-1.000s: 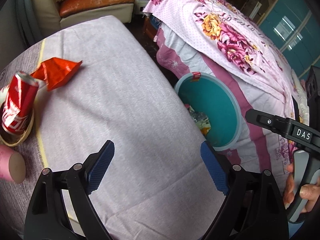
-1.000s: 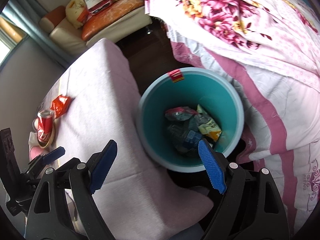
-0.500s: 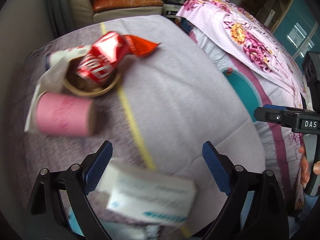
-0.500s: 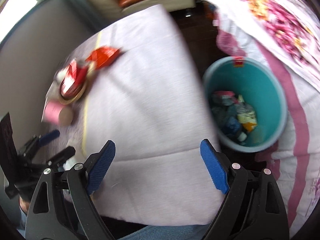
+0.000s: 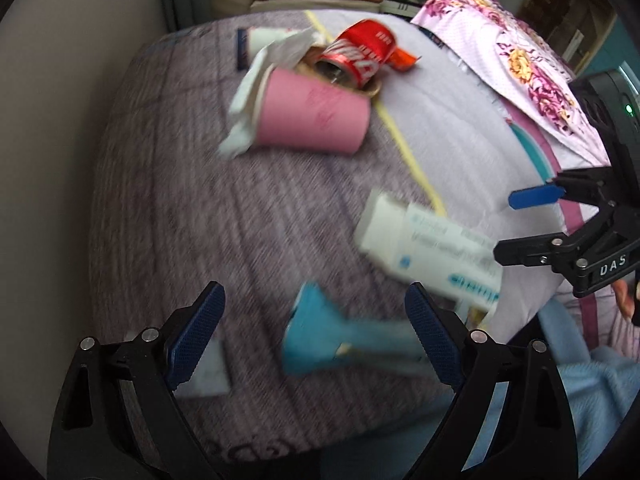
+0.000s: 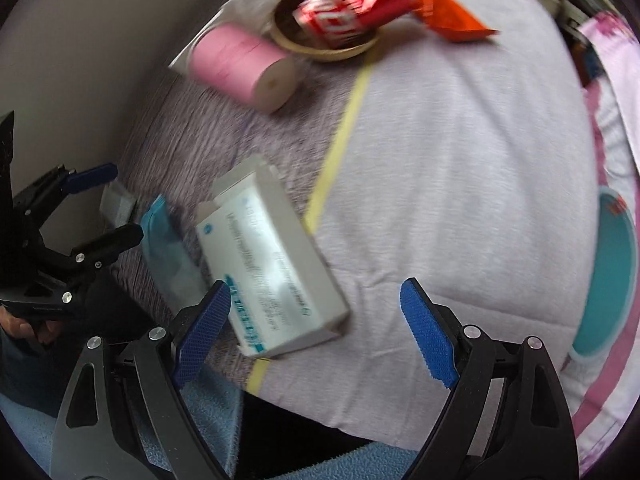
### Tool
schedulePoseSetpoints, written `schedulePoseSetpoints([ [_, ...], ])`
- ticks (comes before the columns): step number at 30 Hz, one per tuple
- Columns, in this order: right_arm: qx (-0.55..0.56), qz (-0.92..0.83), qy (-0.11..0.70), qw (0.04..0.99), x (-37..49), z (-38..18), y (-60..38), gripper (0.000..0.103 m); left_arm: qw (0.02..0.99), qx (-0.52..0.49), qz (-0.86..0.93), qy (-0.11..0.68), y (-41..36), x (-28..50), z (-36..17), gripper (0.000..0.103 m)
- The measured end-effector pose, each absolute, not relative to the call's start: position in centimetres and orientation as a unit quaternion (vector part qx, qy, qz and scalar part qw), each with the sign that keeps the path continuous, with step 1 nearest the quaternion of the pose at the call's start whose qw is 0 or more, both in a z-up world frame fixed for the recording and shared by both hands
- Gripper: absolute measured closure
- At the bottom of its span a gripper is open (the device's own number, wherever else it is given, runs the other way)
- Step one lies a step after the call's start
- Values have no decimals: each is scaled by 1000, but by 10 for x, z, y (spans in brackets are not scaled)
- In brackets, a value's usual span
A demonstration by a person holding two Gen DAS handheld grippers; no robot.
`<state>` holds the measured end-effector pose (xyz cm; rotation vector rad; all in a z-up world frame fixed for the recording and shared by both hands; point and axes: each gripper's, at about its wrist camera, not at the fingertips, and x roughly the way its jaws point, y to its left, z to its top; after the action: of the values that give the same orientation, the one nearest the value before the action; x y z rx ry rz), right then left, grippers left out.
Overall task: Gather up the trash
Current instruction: 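Grasp the white medicine box with the right tool while the left tool grasps the teal wrapper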
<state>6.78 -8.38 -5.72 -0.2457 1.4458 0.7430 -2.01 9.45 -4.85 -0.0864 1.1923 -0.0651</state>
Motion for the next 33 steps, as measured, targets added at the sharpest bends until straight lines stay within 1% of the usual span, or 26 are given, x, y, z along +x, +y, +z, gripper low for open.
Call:
schedulePoseSetpoints([
  [11, -164, 358, 661, 638, 53, -80, -22, 20, 815, -58, -29, 576, 121, -57, -58, 11],
  [17, -194, 338, 646, 656, 49, -88, -12, 20, 803, -60, -43, 592, 115, -59, -68, 11],
  [21, -168, 321, 638, 679, 57, -83, -28, 29, 787, -72, -84, 608, 102, -59, -73, 11],
  [23, -158, 313, 636, 688, 60, -81, -35, 31, 782, -79, -97, 611, 98, -57, -75, 11],
  [29, -89, 278, 643, 708, 74, -79, -77, 32, 751, -172, -130, 624, 96, -38, -92, 11],
  [33, -58, 266, 643, 716, 74, -78, -98, 32, 753, -201, -120, 615, 89, -23, -94, 11],
])
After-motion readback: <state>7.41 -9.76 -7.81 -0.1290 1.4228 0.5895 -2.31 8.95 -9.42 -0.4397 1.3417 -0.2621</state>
